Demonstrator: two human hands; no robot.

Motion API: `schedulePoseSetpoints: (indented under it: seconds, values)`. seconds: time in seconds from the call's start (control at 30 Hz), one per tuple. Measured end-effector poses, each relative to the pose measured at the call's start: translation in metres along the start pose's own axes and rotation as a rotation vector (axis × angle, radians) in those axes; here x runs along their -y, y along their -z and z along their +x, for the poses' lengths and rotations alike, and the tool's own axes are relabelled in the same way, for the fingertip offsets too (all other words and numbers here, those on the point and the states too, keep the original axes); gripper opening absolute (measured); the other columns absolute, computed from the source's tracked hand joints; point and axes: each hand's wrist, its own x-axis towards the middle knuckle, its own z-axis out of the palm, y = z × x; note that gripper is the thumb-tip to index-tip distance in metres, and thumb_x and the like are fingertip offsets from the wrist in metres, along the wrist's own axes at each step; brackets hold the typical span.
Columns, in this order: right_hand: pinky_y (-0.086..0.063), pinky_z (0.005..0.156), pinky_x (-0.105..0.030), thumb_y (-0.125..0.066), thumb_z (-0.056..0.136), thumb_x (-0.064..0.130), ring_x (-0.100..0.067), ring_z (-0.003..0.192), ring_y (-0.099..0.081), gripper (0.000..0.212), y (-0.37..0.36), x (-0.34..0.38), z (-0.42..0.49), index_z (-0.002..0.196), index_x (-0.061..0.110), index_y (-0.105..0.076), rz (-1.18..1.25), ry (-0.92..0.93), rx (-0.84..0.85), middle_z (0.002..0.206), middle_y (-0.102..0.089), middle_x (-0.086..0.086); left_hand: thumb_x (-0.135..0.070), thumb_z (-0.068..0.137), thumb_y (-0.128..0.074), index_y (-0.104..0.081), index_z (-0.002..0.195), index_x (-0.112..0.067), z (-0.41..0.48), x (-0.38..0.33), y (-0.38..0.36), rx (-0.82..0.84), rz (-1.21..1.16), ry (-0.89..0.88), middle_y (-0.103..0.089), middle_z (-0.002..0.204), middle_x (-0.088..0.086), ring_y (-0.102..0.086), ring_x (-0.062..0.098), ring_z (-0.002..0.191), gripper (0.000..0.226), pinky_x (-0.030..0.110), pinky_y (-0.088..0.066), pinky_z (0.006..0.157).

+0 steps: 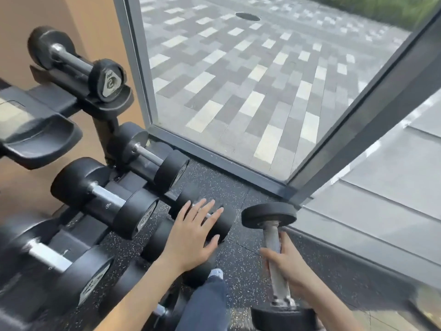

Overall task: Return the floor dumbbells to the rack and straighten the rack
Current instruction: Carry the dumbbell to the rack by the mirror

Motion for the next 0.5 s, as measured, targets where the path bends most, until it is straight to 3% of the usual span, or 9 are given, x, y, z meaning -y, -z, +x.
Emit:
schedulePoseSetpoints:
  seconds: [0.13,0.3,0.5]
  values:
    - [-0.047,0.050,-0.028,-0.062,0.085,0.009,-0.016,0.058,-0.055,0.036,0.027,0.046,0.052,0.113,0.019,-0.040,-0.020,-0.001,0.080,0.088,-0.059,-0.014,-0.043,0.086,-0.043,-0.046,0.138,-0.020,0.065,0.015,-0.005,-0.022,-0.002,0.079,-0.047,0.142,0.006,-0.039,0.026,0.134,0.058,0.049,-0.025,0.108]
    - [-0.046,0.047,-0.028,-0.061,0.082,0.000,-0.016,0.052,-0.052,0.037,0.050,0.079,0.100,0.111,0.012,-0.041,-0.110,0.041,0.105,0.077,-0.055,-0.012,-0.044,0.087,-0.043,-0.045,0.139,-0.020,0.122,0.018,-0.003,-0.041,0.000,0.108,-0.047,0.142,0.006,-0.039,0.025,0.134,0.057,0.048,-0.025,0.108]
    - [-0.048,0.049,-0.028,-0.064,0.083,0.005,-0.014,0.053,-0.054,0.039,0.075,0.101,0.165,0.112,0.014,-0.040,-0.189,0.032,0.236,0.078,-0.057,-0.010,-0.044,0.086,-0.043,-0.047,0.138,-0.020,0.161,0.031,-0.016,-0.004,0.103,0.178,-0.048,0.141,0.007,-0.041,0.026,0.133,0.057,0.049,-0.026,0.109]
